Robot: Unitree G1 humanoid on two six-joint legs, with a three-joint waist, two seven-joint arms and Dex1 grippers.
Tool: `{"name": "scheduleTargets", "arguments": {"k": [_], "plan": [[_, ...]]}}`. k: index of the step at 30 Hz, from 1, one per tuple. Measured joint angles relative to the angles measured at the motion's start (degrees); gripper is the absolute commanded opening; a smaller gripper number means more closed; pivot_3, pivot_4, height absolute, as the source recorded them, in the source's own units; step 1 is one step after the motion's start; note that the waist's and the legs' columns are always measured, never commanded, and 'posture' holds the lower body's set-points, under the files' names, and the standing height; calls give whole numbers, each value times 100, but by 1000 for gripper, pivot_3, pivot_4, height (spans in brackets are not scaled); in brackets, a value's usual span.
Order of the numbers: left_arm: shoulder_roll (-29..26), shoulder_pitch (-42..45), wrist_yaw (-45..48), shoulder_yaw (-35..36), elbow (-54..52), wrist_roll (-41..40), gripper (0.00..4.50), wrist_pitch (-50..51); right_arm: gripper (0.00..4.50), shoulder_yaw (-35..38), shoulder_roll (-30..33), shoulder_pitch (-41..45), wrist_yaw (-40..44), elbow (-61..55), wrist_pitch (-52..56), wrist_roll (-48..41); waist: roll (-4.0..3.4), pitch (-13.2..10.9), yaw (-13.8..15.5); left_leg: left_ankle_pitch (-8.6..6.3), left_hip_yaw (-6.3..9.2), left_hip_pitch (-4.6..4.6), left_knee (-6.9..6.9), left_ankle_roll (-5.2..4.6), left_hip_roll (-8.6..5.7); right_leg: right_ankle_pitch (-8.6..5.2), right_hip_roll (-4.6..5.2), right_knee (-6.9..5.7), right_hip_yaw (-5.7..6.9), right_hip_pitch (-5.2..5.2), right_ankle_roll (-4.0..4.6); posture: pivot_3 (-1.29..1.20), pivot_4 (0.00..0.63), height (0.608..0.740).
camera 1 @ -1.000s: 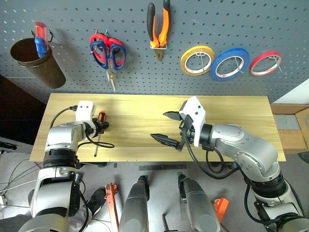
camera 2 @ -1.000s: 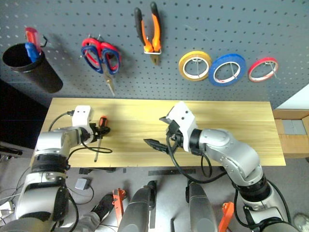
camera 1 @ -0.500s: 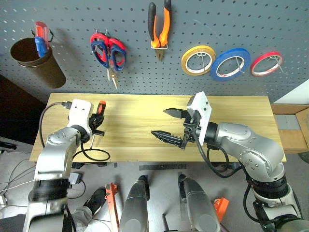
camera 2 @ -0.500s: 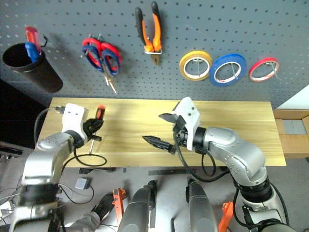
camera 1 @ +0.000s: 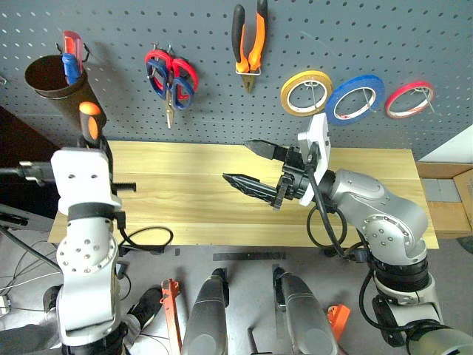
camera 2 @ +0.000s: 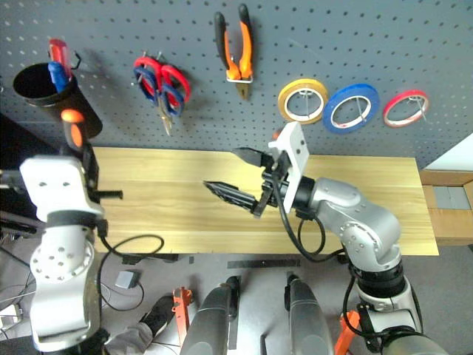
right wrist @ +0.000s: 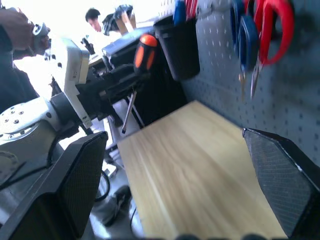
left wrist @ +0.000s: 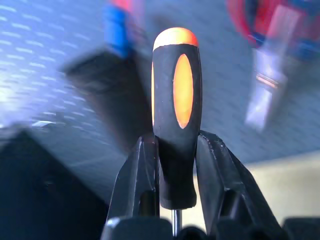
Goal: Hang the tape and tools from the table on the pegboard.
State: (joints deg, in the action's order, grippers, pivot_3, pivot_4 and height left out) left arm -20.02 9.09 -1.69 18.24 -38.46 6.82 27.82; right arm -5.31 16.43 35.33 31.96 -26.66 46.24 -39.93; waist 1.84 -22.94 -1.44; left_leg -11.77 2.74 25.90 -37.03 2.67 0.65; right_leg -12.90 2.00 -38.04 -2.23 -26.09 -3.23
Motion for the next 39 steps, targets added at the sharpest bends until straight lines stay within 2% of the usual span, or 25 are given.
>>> {"name": "scheduleTargets", "arguments": {"k": [10, 15, 20, 28, 33, 39], "plan": [[-923, 1757, 699, 367, 1107, -674, 682, -77, 4500, 25, -117, 301, -1, 150, -321, 60, 1, 0, -7, 0, 4, 2, 4, 0, 2, 1, -4, 0, 8, -4, 1, 56, 379, 740], [-1121, 2626, 967, 461, 1723, -1150, 682, -115, 4500, -86, -111, 300, 29, 184, -324, 96, 2, 1, -7, 0, 3, 3, 4, 1, -1, 1, 0, -1, 9, -4, 2, 46, 376, 740], [-1419, 2874, 1259, 471, 2368, -1362, 682, -479, 4500, -153, -48, 284, 55, 190, -325, 159, 2, 1, -26, 1, 3, 2, 5, 2, 3, 1, -2, -3, 9, -8, 2, 47, 373, 740], [-1700, 3944, 1491, 464, 2607, -1823, 682, -409, 4500, -178, -23, 207, 90, 200, -333, 207, 3, 1, -9, 2, 2, 6, 4, 3, -4, 1, 3, -1, 9, -6, 2, 53, 367, 740], [-1703, 4129, 1484, 455, 2600, -2040, 682, -124, 4500, -231, -18, 204, 171, 223, -335, 260, 3, 1, -14, 2, 3, 5, 2, 4, -3, 1, 1, -4, 10, -7, 2, 54, 369, 740], [-2082, 4267, 1337, 684, 2716, -2095, 682, 69, 4500, -260, 13, 164, 194, 225, -335, 275, 3, 1, -32, 2, 2, 5, 3, 4, 0, 1, -1, -6, 9, -10, 2, 59, 369, 740]]}}
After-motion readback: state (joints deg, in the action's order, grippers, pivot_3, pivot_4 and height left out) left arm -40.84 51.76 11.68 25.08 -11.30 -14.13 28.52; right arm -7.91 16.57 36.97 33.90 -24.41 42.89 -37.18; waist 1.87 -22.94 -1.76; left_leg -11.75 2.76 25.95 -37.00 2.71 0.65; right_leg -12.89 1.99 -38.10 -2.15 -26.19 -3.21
